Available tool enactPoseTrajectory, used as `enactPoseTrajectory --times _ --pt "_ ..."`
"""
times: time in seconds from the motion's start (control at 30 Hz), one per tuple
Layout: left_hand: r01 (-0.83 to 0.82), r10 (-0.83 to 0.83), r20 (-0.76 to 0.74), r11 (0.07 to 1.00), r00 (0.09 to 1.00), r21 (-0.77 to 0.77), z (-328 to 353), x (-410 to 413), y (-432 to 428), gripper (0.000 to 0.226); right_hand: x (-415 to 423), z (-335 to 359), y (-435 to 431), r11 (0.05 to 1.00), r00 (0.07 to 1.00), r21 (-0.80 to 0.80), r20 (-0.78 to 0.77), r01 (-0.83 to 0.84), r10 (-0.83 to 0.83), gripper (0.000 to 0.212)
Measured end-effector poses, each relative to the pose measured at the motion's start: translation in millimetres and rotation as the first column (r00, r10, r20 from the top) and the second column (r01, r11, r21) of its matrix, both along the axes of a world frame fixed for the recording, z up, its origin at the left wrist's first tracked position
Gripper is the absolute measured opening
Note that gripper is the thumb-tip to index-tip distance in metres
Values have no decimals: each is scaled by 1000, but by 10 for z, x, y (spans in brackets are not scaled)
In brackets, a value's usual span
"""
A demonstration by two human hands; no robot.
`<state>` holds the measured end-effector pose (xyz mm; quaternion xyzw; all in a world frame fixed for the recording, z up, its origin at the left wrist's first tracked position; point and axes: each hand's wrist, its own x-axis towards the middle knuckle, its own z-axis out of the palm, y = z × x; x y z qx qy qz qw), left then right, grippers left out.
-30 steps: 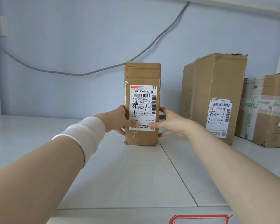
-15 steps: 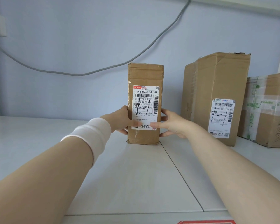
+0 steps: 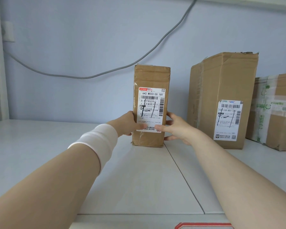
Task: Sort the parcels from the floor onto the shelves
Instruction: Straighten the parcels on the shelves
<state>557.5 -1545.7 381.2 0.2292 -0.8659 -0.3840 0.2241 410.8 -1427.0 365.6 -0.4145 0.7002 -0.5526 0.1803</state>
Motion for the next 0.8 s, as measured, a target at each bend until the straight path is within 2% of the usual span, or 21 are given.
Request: enactPoseTrajectory --times 0.2,0.53,0.6,0.73,0.8 --pt "-73 72 -48 997 996 -21 -5 38 137 36 87 7 38 1000 1000 -6 -7 15 -15 91" --pt "-199 204 -124 979 971 52 -95 -8 253 40 209 54 116 999 999 -23 -29 27 -28 80" --pt "-236 239 -118 971 964 38 -101 14 275 46 211 60 124 999 999 -24 -27 43 -44 77" --pt "-291 289 -75 957 954 -15 -109 142 318 71 235 71 154 993 994 -46 35 104 -102 91" --pt "-313 311 -50 948 949 -50 -101 240 355 79 280 73 213 989 991 -51 -6 135 -136 93"
